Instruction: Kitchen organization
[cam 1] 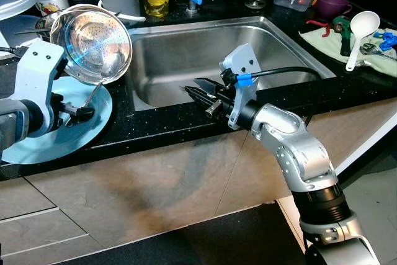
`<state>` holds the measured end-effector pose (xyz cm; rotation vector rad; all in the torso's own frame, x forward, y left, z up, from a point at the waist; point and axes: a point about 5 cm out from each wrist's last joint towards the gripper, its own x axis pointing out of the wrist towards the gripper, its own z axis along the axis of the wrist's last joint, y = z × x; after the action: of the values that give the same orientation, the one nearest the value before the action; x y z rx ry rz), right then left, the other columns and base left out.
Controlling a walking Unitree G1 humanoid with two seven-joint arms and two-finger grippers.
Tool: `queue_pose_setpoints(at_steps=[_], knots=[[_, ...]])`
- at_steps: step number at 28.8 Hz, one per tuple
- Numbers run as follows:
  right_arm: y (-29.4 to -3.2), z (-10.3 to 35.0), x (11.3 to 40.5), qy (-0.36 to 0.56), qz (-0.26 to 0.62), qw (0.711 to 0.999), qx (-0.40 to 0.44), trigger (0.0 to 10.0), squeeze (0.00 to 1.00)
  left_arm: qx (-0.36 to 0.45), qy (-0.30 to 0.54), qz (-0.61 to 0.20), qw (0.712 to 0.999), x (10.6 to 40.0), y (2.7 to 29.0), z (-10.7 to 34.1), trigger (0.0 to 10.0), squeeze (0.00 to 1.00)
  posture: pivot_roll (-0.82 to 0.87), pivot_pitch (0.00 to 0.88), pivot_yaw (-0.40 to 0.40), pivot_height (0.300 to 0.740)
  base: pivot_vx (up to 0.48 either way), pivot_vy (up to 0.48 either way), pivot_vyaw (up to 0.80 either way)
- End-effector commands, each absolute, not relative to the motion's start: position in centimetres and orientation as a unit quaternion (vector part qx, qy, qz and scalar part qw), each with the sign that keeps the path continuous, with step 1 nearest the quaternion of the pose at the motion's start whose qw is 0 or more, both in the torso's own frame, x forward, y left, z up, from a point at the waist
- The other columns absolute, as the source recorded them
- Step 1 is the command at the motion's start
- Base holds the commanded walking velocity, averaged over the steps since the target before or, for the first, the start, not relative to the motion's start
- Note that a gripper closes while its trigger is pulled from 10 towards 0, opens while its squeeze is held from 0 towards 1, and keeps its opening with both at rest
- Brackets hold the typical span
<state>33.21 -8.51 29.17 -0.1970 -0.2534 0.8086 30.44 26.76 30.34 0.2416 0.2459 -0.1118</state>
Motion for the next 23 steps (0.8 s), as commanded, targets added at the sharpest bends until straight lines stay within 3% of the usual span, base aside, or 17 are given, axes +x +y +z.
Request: queue_pose_setpoints(at_steps=[1, 16, 17, 18, 19, 20, 21, 22, 23], knots=[[-8.0, 29.3, 33.0, -0.122, 0.405, 0.901, -0.098, 10.0, 0.00, 0.123, 0.123, -0.054, 0.983, 31.1, 26.8, 29.8, 10.0, 0.00, -0.05, 0.200, -0.047, 0.740, 0.000, 0.000, 0.00], [-6.9, 29.4, 31.8, -0.123, 0.467, 0.869, -0.109, 10.0, 0.00, 0.136, 0.137, -0.097, 0.976, 33.9, 26.7, 29.6, 10.0, 0.00, -0.06, 0.210, -0.031, 0.740, 0.000, 0.000, 0.00], [-6.9, 29.4, 31.8, -0.122, 0.467, 0.869, -0.109, 10.0, 0.00, 0.142, 0.145, -0.100, 0.974, 33.9, 26.7, 29.5, 8.4, 0.00, -0.06, 0.211, -0.029, 0.740, 0.000, 0.000, 0.00], [-6.9, 29.4, 31.8, -0.121, 0.468, 0.868, -0.108, 10.0, 0.00, 0.150, 0.153, -0.103, 0.971, 33.8, 26.7, 29.5, 4.8, 0.00, -0.06, 0.211, -0.029, 0.740, 0.000, 0.000, 0.00], [-6.9, 29.4, 31.8, -0.121, 0.468, 0.868, -0.108, 10.0, 0.00, 0.150, 0.153, -0.103, 0.971, 33.8, 26.7, 29.5, 4.8, 0.00, -0.06, 0.211, -0.029, 0.740, 0.000, 0.000, 0.00], [-6.9, 29.4, 31.7, -0.121, 0.469, 0.868, -0.108, 10.0, 0.00, 0.150, 0.155, -0.104, 0.971, 33.9, 26.8, 29.4, 2.6, 0.00, -0.06, 0.211, -0.029, 0.740, 0.000, 0.000, 0.00], [-7.0, 29.4, 31.7, -0.121, 0.470, 0.868, -0.108, 10.0, 0.00, 0.150, 0.155, -0.104, 0.971, 33.9, 26.8, 29.4, 2.6, 0.00, -0.06, 0.211, -0.029, 0.740, 0.000, 0.000, 0.00], [-6.9, 29.4, 31.7, -0.121, 0.470, 0.867, -0.108, 10.0, 0.00, 0.152, 0.156, -0.104, 0.971, 33.9, 26.9, 29.4, 0.3, 0.00, -0.06, 0.210, -0.026, 0.740, 0.000, 0.000, 0.00], [-6.9, 29.4, 31.7, -0.122, 0.471, 0.867, -0.106, 10.0, 0.00, 0.156, 0.158, -0.104, 0.970, 33.9, 27.0, 29.4, 0.0, 0.00, -0.06, 0.210, -0.026, 0.740, 0.000, 0.000, 0.00]])
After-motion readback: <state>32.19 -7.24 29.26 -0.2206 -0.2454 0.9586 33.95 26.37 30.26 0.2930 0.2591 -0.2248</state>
